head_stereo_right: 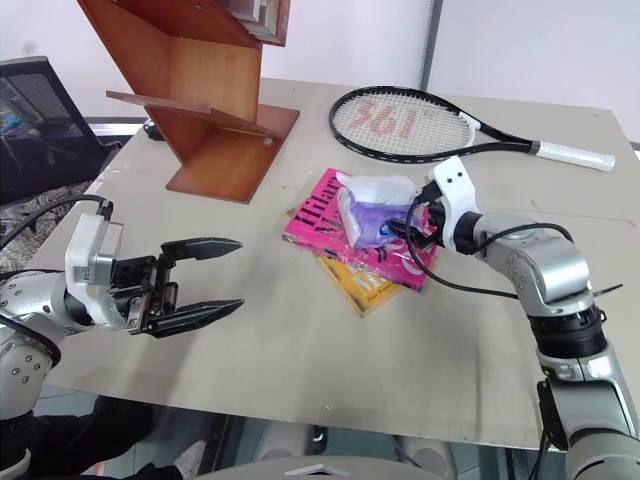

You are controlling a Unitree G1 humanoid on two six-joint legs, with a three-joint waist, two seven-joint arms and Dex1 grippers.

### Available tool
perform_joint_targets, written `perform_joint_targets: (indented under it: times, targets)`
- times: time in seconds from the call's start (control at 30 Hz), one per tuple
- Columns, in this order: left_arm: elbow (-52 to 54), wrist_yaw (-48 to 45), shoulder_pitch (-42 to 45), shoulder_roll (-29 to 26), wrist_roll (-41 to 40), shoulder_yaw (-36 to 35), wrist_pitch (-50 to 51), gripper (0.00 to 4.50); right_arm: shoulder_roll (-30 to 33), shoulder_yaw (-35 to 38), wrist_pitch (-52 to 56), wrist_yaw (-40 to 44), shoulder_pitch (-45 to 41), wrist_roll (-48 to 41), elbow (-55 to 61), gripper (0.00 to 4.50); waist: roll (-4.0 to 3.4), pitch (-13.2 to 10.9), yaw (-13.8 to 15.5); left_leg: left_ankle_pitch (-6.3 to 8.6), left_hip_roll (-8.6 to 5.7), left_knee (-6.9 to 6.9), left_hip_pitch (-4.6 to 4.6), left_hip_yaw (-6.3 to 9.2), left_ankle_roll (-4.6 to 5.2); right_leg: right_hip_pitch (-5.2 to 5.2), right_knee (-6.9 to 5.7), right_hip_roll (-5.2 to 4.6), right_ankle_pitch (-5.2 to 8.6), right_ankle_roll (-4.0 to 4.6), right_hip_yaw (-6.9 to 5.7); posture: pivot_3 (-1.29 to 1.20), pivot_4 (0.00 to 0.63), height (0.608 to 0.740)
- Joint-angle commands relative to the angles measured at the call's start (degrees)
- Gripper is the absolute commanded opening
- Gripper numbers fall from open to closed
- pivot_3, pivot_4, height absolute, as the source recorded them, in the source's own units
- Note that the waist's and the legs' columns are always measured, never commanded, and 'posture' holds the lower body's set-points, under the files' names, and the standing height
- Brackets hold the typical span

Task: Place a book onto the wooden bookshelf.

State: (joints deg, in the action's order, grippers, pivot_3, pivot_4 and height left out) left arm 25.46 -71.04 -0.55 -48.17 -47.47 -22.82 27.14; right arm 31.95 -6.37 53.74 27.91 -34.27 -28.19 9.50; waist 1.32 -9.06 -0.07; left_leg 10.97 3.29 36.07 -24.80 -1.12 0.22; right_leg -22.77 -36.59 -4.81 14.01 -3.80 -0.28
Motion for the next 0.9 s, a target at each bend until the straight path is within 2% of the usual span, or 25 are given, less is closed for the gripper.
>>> perform_joint_targets:
  times: [0.03, 0.27, 0.4, 0.53, 0.67, 0.73, 0.8, 0.9]
  targets:
    - [1.1, 0.3, -0.9, -0.4, -0.8, -2.7, -1.2, 4.5, 0.7, -1.7, -1.0, 1.8, -0.4, 2.7, -1.5, 3.26, 0.0, 0.0, -0.2, 0.0, 0.0, 0.0, 0.01, 0.0, 0.0, 0.0, 0.0, 0.01, 0.0, 0.0, 0.0, 0.0, 0.15, 0.74]
    - [0.5, 0.3, -1.0, 0.4, -0.8, -1.9, -1.6, 4.5, 1.0, 0.3, -4.3, 3.6, 1.4, 3.4, 1.7, 0.12, 0.01, 0.0, -0.4, -0.01, 0.03, 0.1, 0.13, 0.01, 0.0, 0.01, -0.19, 0.03, 0.0, -0.01, 0.0, 0.0, 0.15, 0.74]
    - [1.0, 0.5, 0.7, 0.8, -1.8, -0.1, -1.2, 4.5, 1.5, 8.6, -4.5, 4.7, 4.7, -1.6, 7.6, 0.05, 0.0, 0.0, -0.1, -0.01, 0.02, 0.12, 0.07, 0.0, 0.0, 0.02, -0.17, 0.02, 0.0, -0.01, 0.0, 0.0, 0.15, 0.74]
    - [3.4, 2.4, 5.0, 2.1, -4.0, 3.8, 0.5, 4.5, 5.6, 28.7, 0.1, 2.7, 12.6, -9.2, 15.2, 0.05, -0.05, -0.1, 1.3, 0.0, 0.01, 0.1, -0.04, -0.01, 0.0, -0.01, -0.12, 0.02, 0.03, -0.06, 0.02, 0.0, 0.15, 0.74]
    - [4.1, 3.9, 9.3, 4.4, -3.3, 8.3, -0.3, 4.5, 9.2, 43.6, 4.8, -2.6, 23.2, -7.1, 17.3, 0.05, -0.01, -0.1, 1.4, 0.0, 0.0, 0.09, 0.03, -0.01, 0.0, 0.04, -0.11, 0.02, 0.06, -0.1, 0.02, 0.0, 0.15, 0.74]
    - [3.9, 5.7, 11.7, 6.6, -4.5, 10.2, 0.6, 4.5, 10.5, 46.4, 4.1, -4.1, 29.7, -3.4, 17.2, 0.05, -0.01, -0.1, 1.3, 0.0, 0.0, 0.09, 0.06, 0.0, 0.0, 0.05, -0.13, 0.03, 0.06, -0.1, 0.02, 0.0, 0.15, 0.74]
    - [3.5, 6.3, 13.3, 7.8, -5.0, 11.7, 1.2, 4.5, 10.6, 46.9, 3.5, -5.7, 32.5, -1.8, 16.7, 0.05, -0.03, -0.1, 0.8, 0.0, 0.0, 0.1, 0.07, 0.0, 0.01, 0.05, -0.17, 0.03, 0.06, -0.1, 0.04, 0.0, 0.15, 0.74]
    - [1.8, 5.2, 16.2, 9.7, -5.2, 15.2, 1.9, 4.5, 9.6, 44.1, 2.1, -9.3, 34.8, 2.8, 12.9, 0.05, -0.08, -0.1, -0.6, -0.01, -0.01, 0.17, 0.18, -0.05, 0.02, 0.04, -0.22, 0.1, 0.04, -0.12, 0.24, 0.0, 0.15, 0.74]
